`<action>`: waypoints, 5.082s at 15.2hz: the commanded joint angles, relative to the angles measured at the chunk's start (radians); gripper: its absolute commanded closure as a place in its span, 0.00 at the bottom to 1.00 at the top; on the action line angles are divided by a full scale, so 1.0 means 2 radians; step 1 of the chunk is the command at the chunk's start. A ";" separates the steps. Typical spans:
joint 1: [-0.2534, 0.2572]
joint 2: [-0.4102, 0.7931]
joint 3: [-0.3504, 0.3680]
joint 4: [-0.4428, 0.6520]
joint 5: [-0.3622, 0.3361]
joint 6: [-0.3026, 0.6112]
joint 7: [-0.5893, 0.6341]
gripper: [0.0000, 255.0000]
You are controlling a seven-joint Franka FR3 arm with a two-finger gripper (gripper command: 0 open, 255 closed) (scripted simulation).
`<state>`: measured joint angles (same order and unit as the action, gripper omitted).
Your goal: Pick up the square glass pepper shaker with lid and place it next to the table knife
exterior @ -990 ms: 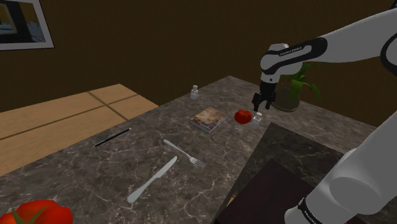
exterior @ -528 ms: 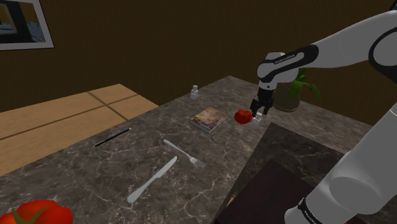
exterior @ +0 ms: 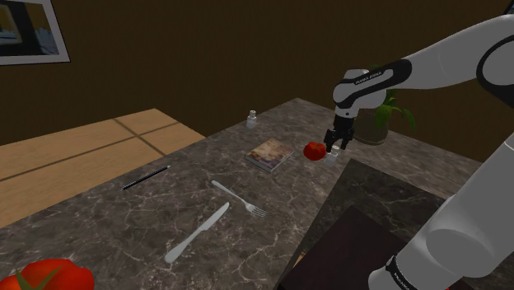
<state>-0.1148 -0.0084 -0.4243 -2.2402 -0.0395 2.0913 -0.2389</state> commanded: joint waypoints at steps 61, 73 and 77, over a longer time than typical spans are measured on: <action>0.093 -0.186 0.167 0.023 0.025 -0.207 0.252 1.00; 0.154 -0.159 0.267 0.046 0.080 -0.194 0.395 1.00; 0.173 -0.134 0.299 0.072 0.091 -0.188 0.442 1.00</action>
<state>0.2205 -0.2833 0.1569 -2.1084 0.1363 1.7153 0.6181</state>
